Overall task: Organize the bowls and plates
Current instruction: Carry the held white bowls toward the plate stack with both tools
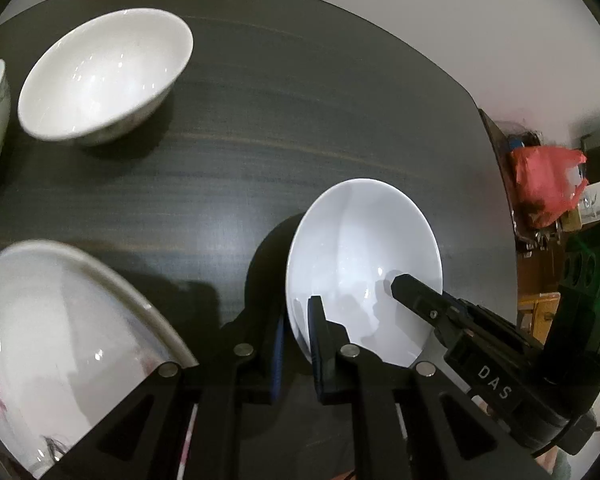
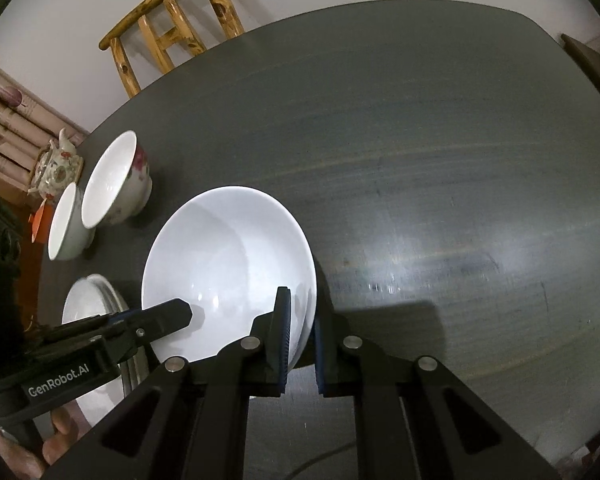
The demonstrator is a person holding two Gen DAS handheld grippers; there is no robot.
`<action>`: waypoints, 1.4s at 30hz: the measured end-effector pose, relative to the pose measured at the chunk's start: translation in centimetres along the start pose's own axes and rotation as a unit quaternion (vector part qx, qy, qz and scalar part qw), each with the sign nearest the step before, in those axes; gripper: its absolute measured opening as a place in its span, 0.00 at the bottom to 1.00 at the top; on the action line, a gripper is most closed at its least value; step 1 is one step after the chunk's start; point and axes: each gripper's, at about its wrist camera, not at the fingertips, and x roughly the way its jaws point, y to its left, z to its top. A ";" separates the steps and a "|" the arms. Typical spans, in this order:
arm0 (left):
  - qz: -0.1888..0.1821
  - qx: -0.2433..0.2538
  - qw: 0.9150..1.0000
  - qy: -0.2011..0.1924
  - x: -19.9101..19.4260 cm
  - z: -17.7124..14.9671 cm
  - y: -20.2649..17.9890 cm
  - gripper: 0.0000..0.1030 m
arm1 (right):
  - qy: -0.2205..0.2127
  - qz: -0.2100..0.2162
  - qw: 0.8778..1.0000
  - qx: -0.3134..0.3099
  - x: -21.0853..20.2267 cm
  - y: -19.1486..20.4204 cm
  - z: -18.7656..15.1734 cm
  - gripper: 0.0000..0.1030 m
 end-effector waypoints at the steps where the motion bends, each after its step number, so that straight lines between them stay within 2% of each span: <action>1: 0.001 0.001 1.000 0.001 0.0 -0.5 -0.2 0.10 | 0.001 0.000 1.000 0.003 -0.2 -0.1 -0.6 0.10; 11: 0.011 0.019 1.000 0.006 -0.3 -3.9 -1.0 0.10 | 0.004 -0.005 1.000 0.004 -1.8 -0.4 -4.0 0.10; 18: 0.017 0.031 0.999 0.009 0.1 -4.5 -1.9 0.11 | 0.008 -0.005 1.000 0.010 -2.1 -0.5 -5.3 0.10; 28: 0.020 0.044 0.999 0.010 1.0 -5.0 -3.6 0.11 | 0.007 -0.011 1.000 0.017 -2.5 -0.9 -5.8 0.10; 38: 0.010 0.044 0.999 0.016 0.8 -5.0 -2.7 0.12 | 0.007 -0.013 1.000 0.014 -2.5 -1.0 -5.8 0.12; 42: 0.017 0.051 0.999 0.008 0.4 -5.1 -2.4 0.12 | 0.003 -0.019 1.000 0.012 -2.5 -0.9 -5.9 0.12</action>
